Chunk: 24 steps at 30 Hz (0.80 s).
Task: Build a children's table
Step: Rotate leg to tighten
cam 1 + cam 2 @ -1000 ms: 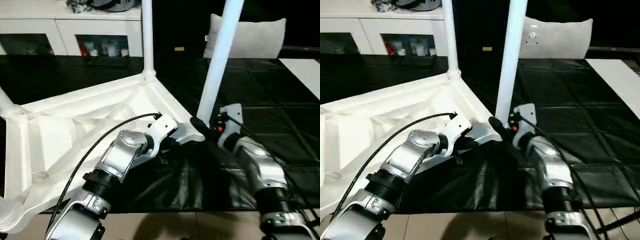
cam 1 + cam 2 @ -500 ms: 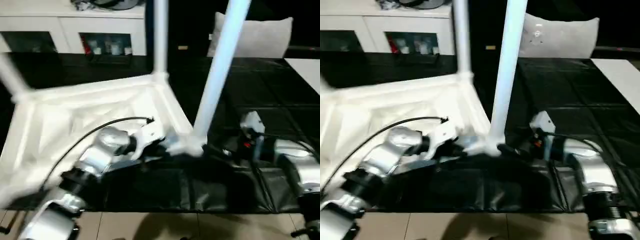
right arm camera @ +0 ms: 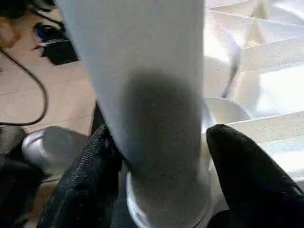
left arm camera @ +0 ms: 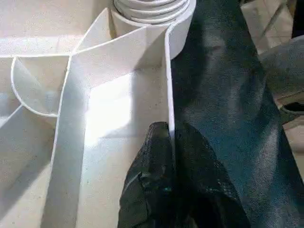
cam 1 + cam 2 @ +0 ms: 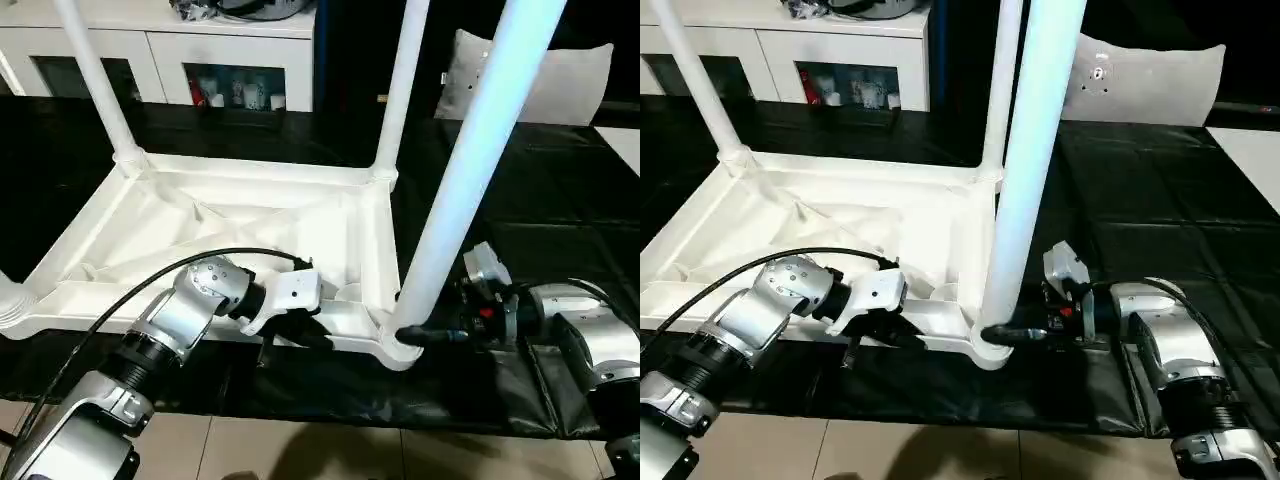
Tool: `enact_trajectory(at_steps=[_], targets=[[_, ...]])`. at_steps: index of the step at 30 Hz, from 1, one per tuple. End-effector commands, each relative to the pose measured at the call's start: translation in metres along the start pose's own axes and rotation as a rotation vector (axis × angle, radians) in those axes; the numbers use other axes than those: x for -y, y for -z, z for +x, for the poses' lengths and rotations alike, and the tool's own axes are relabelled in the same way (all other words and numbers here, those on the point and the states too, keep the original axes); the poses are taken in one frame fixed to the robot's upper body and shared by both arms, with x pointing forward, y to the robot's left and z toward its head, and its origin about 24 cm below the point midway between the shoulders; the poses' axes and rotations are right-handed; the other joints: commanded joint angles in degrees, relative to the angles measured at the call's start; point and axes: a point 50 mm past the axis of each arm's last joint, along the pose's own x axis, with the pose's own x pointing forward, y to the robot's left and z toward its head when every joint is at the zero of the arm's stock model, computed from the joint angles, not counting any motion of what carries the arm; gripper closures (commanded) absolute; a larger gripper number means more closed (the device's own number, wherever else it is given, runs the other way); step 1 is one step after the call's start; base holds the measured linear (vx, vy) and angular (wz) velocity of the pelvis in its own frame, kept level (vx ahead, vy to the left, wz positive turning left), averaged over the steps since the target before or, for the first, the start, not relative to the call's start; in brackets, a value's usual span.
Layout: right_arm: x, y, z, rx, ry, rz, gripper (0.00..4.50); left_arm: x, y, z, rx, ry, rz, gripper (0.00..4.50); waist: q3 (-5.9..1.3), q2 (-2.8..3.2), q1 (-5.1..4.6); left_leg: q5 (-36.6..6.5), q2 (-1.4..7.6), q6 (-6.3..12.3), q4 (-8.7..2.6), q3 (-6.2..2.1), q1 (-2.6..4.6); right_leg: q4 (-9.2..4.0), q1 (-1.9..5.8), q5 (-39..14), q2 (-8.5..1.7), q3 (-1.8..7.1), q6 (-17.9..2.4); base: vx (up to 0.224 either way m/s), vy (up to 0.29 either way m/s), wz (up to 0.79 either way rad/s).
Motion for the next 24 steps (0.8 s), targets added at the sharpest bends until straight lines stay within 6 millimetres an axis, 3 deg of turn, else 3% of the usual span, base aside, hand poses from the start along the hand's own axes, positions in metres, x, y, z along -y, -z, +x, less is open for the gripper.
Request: enact_trajectory(at_steps=[1,7,12,15,16,17,19,23,24], targets=[[-0.002,-0.001,-0.001,-0.002,-0.035,0.003,1.89,0.008,0.007,0.011,-0.048,0.104,-0.002,4.5,-3.25,-0.39,-0.09,-6.63,2.54,4.31,-3.83,-0.07,-0.3,-3.61,3.21,-12.06,-4.17,2.17,-14.28,0.0,0.0,0.0],[-0.006,0.0,0.001,0.015,-0.052,0.02,2.4,0.007,0.007,0.011,-0.033,0.093,-0.022,4.5,-3.36,-0.44,0.09,-5.72,2.6,4.16,-3.78,-0.11,-0.33,-3.37,3.31,-10.69,-4.18,2.09,-14.5,0.0,0.0,0.0],[-0.009,-0.002,0.006,0.109,-0.025,0.073,2.5,0.004,0.006,0.015,0.018,0.009,-0.114,4.5,-3.28,-0.44,0.42,-6.04,2.65,4.01,-3.83,-0.05,-0.27,-3.47,3.26,-11.18,-4.16,2.07,-14.64,0.0,0.0,0.0],[-0.003,0.005,0.019,0.107,0.14,0.143,2.5,0.0,0.001,0.02,0.064,-0.086,-0.215,4.5,-3.04,-0.57,0.35,-7.05,2.49,3.16,-4.02,-0.1,-0.24,-3.83,3.16,-14.72,-4.19,2.12,-13.38,0.0,0.0,0.0],[-0.002,0.006,0.021,0.103,0.165,0.15,2.5,-0.001,0.0,0.021,0.071,-0.101,-0.227,4.5,-2.95,-0.37,0.16,-7.44,2.4,2.64,-4.13,-0.16,-0.25,-3.93,3.14,-16.07,-4.18,2.14,-12.95,0.0,0.0,0.0],[0.006,0.008,0.031,0.094,0.3,0.158,2.5,-0.006,-0.005,0.024,0.106,-0.161,-0.269,4.5,-2.58,-0.38,-0.43,-10.42,2.09,1.38,-4.35,-0.29,-0.06,-4.94,2.86,-24.19,-4.3,2.03,-10.36,0.0,0.0,0.0],[0.011,0.009,0.038,0.1,0.384,0.177,2.5,-0.01,-0.008,0.026,0.124,-0.209,-0.297,4.5,-2.54,-0.57,-1.2,-11.16,1.82,0.12,-4.68,-0.68,-0.38,-5.29,3.09,-29.2,-4.3,1.79,-7.62,0.0,0.0,0.0],[0.027,0.01,0.061,0.074,0.622,0.225,2.53,-0.023,-0.017,0.037,0.149,-0.358,-0.389,4.5,-2.53,-0.42,-3.31,-13.24,1.35,0.06,-4.46,-0.74,-0.16,-6.05,2.43,-32.5,-3.9,1.47,-5.92,0.0,0.0,0.0],[0.033,0.01,0.067,0.079,0.716,0.259,2.53,-0.025,-0.02,0.041,0.157,-0.391,-0.418,4.5,-2.6,-0.39,-3.38,-13.36,1.35,0.27,-4.44,-0.84,-0.21,-6.09,2.51,-32.95,-3.97,1.44,-5.6,0.0,0.0,0.0]])
